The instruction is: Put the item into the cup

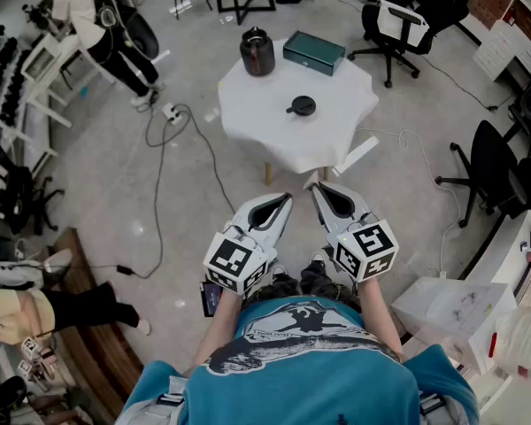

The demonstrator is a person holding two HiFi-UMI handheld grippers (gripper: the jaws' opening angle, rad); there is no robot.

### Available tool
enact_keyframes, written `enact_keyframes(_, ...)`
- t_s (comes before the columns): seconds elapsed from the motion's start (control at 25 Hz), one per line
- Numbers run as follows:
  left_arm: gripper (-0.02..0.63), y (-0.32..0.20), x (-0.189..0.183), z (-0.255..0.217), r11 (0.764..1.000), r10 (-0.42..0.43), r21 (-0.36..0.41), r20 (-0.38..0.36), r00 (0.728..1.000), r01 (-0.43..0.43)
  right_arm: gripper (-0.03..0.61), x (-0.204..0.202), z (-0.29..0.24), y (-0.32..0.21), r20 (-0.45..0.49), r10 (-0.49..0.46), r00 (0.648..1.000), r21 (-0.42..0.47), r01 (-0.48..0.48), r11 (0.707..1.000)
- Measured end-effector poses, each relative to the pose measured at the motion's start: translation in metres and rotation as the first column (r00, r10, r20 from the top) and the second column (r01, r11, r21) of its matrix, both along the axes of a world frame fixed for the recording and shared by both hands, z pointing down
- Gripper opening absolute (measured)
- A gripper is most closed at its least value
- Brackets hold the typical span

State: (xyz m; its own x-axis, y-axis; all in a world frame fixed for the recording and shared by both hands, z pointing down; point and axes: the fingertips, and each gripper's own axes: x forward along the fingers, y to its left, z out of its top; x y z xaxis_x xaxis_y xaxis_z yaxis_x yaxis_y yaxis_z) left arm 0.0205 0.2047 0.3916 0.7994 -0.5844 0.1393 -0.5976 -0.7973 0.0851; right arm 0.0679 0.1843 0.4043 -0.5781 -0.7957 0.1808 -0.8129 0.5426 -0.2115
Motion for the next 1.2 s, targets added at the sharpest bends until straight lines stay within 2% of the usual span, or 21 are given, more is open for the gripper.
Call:
enact_keyframes(0.52,0.012,0.004,-0.012,0.000,1.000,0.009,0.000,-0.007,1.000,-0.009,0.003,-0.011,-0.001,0.003,-0.002,0.020,1.000,0.010,-0.020,1.000)
enact_keyframes(1.04,0.012,0.015,-0.050,0.008,0.999,0.044,-0.006,-0.006,0.999,-0.044,0.003,-0.045,0.008,0.021,-0.002,0.059,0.998,-0.002,-0.059,0.998)
enact_keyframes(1.2,0.012,0.014,-0.051,0.011,0.998,0.055,-0.019,-0.015,0.998,-0.055,0.003,-0.047,0.013,0.027,-0.008,0.067,0.998,-0.019,-0.068,0.998)
